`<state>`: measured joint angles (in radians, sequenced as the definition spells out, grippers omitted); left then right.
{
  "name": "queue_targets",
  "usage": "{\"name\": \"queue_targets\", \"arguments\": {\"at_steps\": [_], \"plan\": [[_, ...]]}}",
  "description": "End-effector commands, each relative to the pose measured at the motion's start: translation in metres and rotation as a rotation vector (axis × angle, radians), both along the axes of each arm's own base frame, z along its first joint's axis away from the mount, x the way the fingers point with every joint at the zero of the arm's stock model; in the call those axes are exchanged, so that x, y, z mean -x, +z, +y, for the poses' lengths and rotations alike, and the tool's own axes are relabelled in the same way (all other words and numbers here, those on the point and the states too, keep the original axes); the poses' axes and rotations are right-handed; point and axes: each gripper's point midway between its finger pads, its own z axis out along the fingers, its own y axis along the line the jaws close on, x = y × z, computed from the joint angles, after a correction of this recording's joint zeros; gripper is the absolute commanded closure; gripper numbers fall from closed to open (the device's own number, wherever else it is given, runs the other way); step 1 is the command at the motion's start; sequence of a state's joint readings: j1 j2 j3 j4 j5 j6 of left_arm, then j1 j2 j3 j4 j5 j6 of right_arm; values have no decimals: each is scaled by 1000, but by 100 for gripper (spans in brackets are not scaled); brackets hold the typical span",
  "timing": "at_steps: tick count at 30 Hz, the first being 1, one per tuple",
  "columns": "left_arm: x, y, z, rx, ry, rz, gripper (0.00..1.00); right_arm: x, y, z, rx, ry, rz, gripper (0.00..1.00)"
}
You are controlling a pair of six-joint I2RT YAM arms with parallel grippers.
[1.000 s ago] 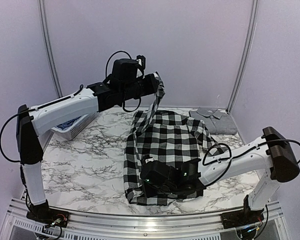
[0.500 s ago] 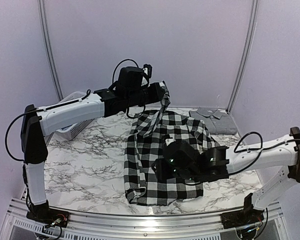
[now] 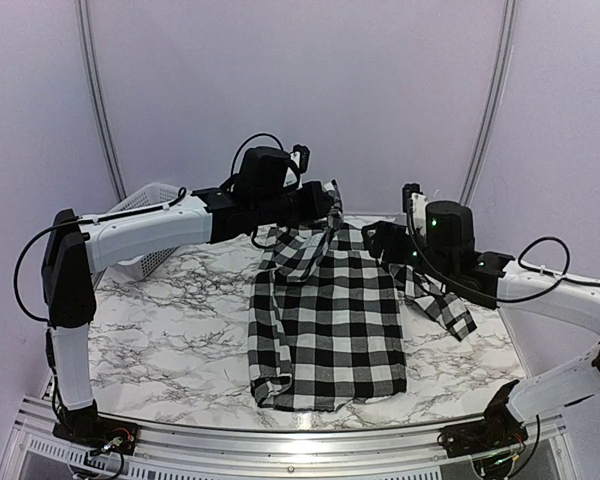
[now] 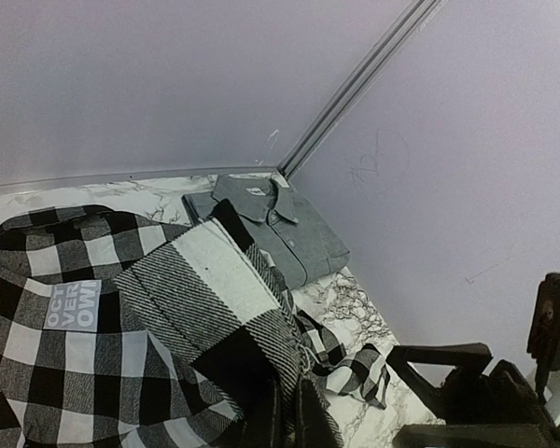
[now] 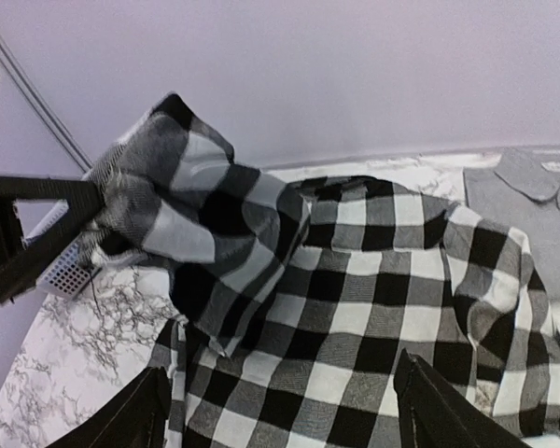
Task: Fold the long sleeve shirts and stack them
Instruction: Pass from the left arm to the right
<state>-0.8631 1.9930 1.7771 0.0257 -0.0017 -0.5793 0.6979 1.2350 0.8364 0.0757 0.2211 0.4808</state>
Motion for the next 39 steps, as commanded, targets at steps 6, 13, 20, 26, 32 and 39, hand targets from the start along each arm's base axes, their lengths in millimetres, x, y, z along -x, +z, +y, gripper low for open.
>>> {"name": "queue_targets", "arguments": {"at_steps": [6,13,20,26,32,39], "plan": [[10,8,-13,40,-83,-3,100,-27,72,40,61,213,-254,17],[11,8,-16,41,-100,0,100,-40,68,48,63,301,-266,23],[13,5,-25,46,-142,7,100,-44,57,62,71,360,-255,23],[15,4,-28,59,-160,1,100,-53,44,64,79,345,-218,35],[18,14,-27,86,-173,-27,100,-62,33,57,117,292,-180,41],[21,16,-23,107,-172,-37,100,-63,30,56,125,287,-167,45]]}}
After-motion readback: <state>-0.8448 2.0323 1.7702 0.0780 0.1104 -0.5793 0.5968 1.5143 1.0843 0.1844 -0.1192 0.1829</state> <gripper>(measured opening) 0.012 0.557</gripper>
